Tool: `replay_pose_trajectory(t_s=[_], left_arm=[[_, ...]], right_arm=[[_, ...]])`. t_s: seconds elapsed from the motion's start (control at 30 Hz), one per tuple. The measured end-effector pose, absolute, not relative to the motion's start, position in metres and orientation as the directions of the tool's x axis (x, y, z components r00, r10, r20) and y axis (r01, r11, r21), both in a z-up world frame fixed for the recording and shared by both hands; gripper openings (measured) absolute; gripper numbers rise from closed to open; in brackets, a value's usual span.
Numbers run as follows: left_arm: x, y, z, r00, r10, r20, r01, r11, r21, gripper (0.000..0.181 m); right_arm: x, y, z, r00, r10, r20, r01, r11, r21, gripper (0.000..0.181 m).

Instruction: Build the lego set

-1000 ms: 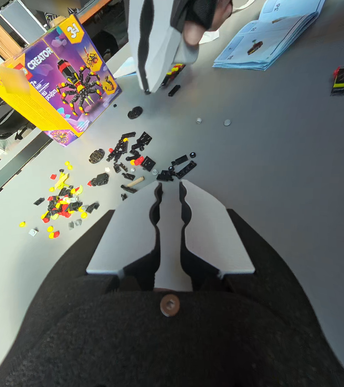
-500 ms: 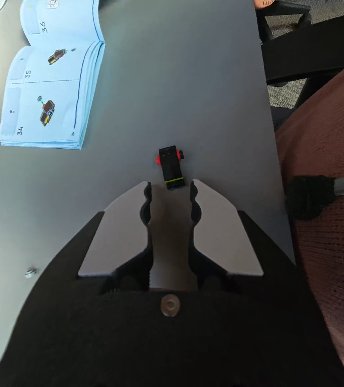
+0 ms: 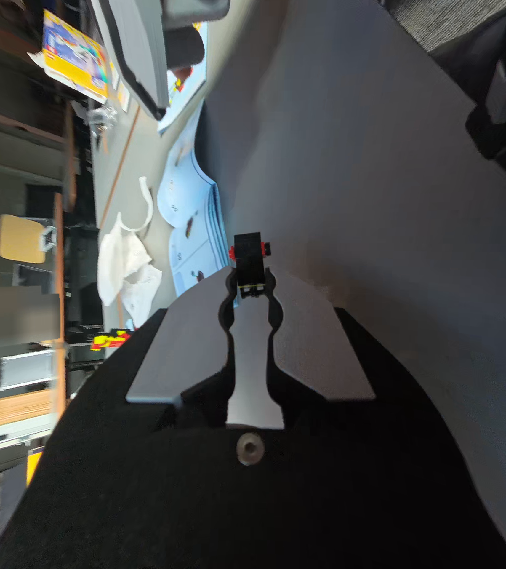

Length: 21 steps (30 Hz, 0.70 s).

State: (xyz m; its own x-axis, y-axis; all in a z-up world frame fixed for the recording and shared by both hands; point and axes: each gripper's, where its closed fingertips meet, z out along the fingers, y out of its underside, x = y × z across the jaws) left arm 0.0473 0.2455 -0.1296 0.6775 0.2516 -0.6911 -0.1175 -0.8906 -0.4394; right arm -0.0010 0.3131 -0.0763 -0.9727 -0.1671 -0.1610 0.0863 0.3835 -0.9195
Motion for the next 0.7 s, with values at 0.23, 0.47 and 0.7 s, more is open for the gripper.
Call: replay_pose_trajectory(t_s=[0.23, 0.47, 0.7], left_arm=[[0.028, 0.243, -0.108, 0.508, 0.106, -0.855, -0.320, -0.898, -0.302, 0.017], [0.020, 0.249, -0.115, 0.431, -0.080, -0.899, -0.464, -0.874, -0.145, 0.017], [0.014, 0.252, -0.125, 0.422, -0.121, -0.898, -0.483, -0.869, -0.110, 0.017]], right_arm=[[0.022, 0.266, -0.104, -0.934, -0.293, -0.205, 0.051, 0.458, -0.888, 0.007], [0.020, 0.252, -0.089, -0.888, -0.401, -0.224, 0.015, 0.462, -0.887, 0.007], [0.021, 0.251, -0.111, -0.893, -0.417, -0.168, -0.112, 0.568, -0.815, 0.007]])
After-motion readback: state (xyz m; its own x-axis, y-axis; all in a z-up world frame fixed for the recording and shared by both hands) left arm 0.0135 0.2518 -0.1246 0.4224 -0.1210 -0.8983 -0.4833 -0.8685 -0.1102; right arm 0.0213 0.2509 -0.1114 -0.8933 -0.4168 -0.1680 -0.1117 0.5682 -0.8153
